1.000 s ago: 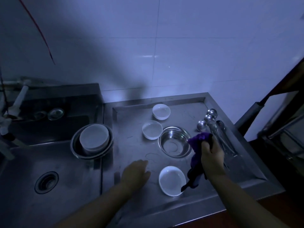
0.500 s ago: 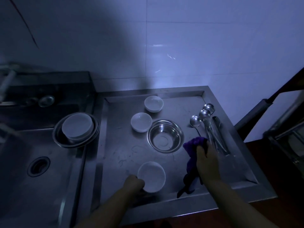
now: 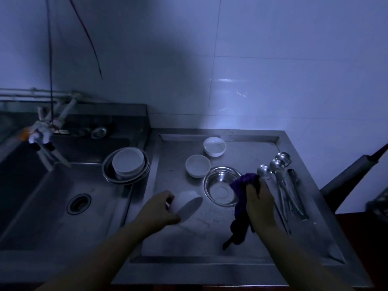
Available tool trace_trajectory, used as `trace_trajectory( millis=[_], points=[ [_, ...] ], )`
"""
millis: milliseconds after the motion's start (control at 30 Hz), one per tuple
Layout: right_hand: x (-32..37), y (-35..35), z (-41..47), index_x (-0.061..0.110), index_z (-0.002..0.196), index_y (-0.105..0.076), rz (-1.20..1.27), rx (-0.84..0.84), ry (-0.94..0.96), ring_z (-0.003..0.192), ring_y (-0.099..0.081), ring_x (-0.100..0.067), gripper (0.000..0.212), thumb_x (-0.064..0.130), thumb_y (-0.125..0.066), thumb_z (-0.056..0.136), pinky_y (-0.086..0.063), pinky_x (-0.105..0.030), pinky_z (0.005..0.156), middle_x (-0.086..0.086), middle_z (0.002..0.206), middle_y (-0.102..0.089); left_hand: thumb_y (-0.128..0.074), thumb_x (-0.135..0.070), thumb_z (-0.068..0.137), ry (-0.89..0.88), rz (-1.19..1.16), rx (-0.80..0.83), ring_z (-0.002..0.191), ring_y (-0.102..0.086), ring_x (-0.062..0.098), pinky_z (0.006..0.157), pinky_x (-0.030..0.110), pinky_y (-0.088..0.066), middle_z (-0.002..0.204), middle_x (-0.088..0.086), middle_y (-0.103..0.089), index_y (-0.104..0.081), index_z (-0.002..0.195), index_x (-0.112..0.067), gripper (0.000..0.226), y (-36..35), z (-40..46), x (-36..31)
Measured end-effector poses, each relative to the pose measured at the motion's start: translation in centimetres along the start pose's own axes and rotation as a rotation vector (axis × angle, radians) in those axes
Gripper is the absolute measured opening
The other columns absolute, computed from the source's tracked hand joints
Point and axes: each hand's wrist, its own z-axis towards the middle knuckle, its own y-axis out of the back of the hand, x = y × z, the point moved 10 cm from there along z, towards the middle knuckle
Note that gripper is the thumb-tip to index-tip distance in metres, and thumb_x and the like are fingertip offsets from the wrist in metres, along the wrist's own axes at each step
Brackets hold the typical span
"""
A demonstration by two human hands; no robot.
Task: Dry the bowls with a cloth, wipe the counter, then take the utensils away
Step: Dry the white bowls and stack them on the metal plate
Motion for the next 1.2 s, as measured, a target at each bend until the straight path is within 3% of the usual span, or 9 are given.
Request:
trace_trajectory(
  millis=[200, 333, 400, 567, 700, 800, 900, 1067, 1200],
  points=[
    [2.8, -2.0, -0.9, 0.025, 0.078, -0.052, 0.038, 0.072, 0.051, 0.063, -0.049, -0.013, 0.023, 0.008, -0.048, 0.093, -0.039, -0.025, 0.058, 0.0, 0.072, -0.054, -0.076, -0.048, 0.063, -0.314, 0.289, -0.279, 0.08, -0.048, 0.01, 0.067, 0.024, -0.043, 0.089, -0.008, -0.052, -0.054, 0.094, -0.024, 0.044, 6.8, -2.8, -5.7],
    [4.7, -2.7, -1.7, 0.018, 0.102, -0.05, 0.065, 0.1, 0.108, 0.086, -0.058, -0.023, 0.012, 0.01, -0.051, 0.093, -0.049, -0.039, 0.075, -0.004, 0.093, -0.059, -0.078, -0.047, 0.061, -0.425, 0.396, -0.404, 0.082, -0.047, 0.007, 0.065, 0.022, -0.037, 0.093, -0.007, -0.056, -0.059, 0.102, -0.02, 0.053, 10.1, -4.7, -7.9],
    [6.4, -2.8, -1.9, 0.018, 0.105, -0.046, 0.105, 0.087, 0.142, 0.089, -0.059, -0.019, 0.016, 0.012, -0.053, 0.092, -0.05, -0.037, 0.076, 0.003, 0.094, -0.058, -0.08, -0.044, 0.06, -0.451, 0.376, -0.436, 0.083, -0.047, 0.006, 0.065, 0.021, -0.035, 0.096, -0.004, -0.061, -0.06, 0.104, -0.018, 0.055, 11.4, -5.3, -8.5],
    [14.9, -2.2, -3.6, 0.03, 0.095, -0.04, 0.25, 0.025, 0.452, 0.071, -0.058, 0.001, 0.024, 0.013, -0.057, 0.091, -0.046, -0.015, 0.061, 0.008, 0.084, -0.057, -0.075, -0.041, 0.065, -0.404, 0.032, -0.402, 0.08, -0.055, -0.005, 0.062, 0.011, -0.046, 0.089, -0.025, -0.052, -0.05, 0.098, -0.035, 0.043, 13.9, -5.6, -9.4],
    [22.8, -2.4, -7.1, 0.019, 0.108, -0.048, 0.257, 0.013, 0.896, 0.095, -0.06, -0.019, 0.02, 0.027, -0.055, 0.091, -0.051, -0.027, 0.082, -0.009, 0.105, -0.06, -0.07, -0.033, 0.078, -0.408, -0.175, -0.439, 0.08, -0.057, -0.015, 0.057, 0.003, -0.044, 0.085, -0.018, -0.057, -0.047, 0.09, -0.04, 0.028, 15.7, -5.5, -10.9],
    [24.7, -5.8, -9.6, 0.009, 0.109, -0.059, -0.219, 0.028, 1.229, 0.111, -0.056, -0.029, 0.028, 0.024, -0.064, 0.086, -0.047, -0.04, 0.098, -0.017, 0.117, -0.06, -0.064, -0.041, 0.079, -0.381, -0.487, -0.445, 0.067, -0.064, 0.001, 0.053, 0.013, -0.047, 0.074, -0.001, -0.064, -0.056, 0.085, -0.031, 0.013, 16.8, -5.4, -11.6],
    [23.7, -7.5, -10.0, 0.01, 0.099, -0.07, -0.491, -0.005, 1.274, 0.104, -0.063, -0.025, 0.023, 0.026, -0.063, 0.085, -0.042, -0.043, 0.104, -0.011, 0.106, -0.069, -0.058, -0.053, 0.071, -0.351, -0.664, -0.414, 0.062, -0.064, 0.018, 0.053, 0.028, -0.052, 0.073, 0.007, -0.066, -0.058, 0.084, -0.024, 0.032, 16.7, -5.3, -12.0],
    [24.5, -7.2, -11.3, 0.012, 0.12, -0.058, -0.405, -0.139, 1.167, 0.1, -0.063, -0.019, 0.035, 0.032, -0.053, 0.092, -0.046, -0.041, 0.1, -0.007, 0.106, -0.069, -0.054, -0.028, 0.09, -0.31, -0.909, -0.347, 0.069, -0.068, 0.015, 0.054, 0.023, -0.051, 0.077, 0.0, -0.069, -0.057, 0.091, -0.017, 0.011, 15.9, -5.0, -12.9],
    [25.0, -7.2, -12.8, 0.01, 0.128, -0.045, -0.331, -0.273, 1.155, 0.095, -0.064, -0.016, 0.039, 0.035, -0.042, 0.099, -0.043, -0.028, 0.095, -0.007, 0.103, -0.07, -0.053, -0.03, 0.091, -0.296, -0.978, -0.294, 0.082, -0.064, 0.022, 0.057, 0.023, -0.05, 0.095, 0.011, -0.063, -0.053, 0.097, -0.014, 0.017, 15.7, -5.2, -14.2]
  ],
)
